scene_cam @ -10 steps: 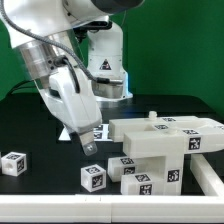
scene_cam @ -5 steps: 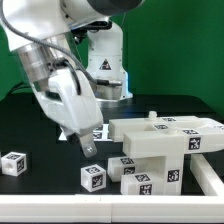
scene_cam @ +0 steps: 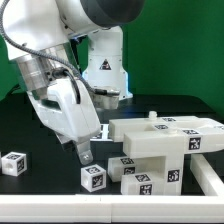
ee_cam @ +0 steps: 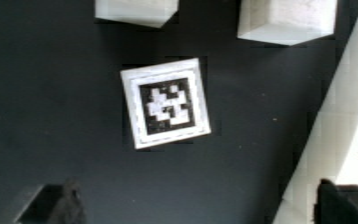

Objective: Assemble chair

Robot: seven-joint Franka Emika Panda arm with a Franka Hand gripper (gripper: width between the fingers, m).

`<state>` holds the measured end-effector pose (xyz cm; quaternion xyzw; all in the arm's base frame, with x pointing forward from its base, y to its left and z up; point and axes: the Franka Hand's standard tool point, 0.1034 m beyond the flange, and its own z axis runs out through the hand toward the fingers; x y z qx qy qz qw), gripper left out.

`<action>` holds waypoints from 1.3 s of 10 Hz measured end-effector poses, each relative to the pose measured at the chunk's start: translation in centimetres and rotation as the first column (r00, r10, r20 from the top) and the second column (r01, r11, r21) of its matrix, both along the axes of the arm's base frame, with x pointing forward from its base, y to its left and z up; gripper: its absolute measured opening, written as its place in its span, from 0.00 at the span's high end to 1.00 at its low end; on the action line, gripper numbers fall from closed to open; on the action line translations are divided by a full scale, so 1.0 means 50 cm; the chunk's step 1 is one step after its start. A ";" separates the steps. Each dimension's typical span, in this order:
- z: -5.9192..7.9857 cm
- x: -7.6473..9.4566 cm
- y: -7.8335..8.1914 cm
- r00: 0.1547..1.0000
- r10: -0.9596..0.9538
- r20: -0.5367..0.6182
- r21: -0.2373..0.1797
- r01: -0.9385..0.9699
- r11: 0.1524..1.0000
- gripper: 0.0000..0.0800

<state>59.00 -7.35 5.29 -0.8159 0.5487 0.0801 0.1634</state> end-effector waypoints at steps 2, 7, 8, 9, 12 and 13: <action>0.001 -0.003 -0.009 0.999 -0.020 -0.029 0.063 0.022 0.998 0.19; -0.001 -0.004 -0.001 0.999 -0.018 -0.043 0.060 0.020 0.998 0.19; -0.004 0.004 0.003 0.999 0.043 -0.028 0.073 -0.041 0.997 0.19; -0.020 0.009 0.011 0.996 0.091 -0.008 0.080 -0.090 0.993 0.19; -0.049 0.009 0.038 0.992 0.126 -0.010 0.075 -0.125 0.989 0.19; -0.050 0.008 0.036 0.992 0.124 -0.009 0.073 -0.123 0.990 0.19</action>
Offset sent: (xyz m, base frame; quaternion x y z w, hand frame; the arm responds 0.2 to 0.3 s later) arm -0.0077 0.0243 -0.0016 -0.0427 0.0262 0.0234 0.9985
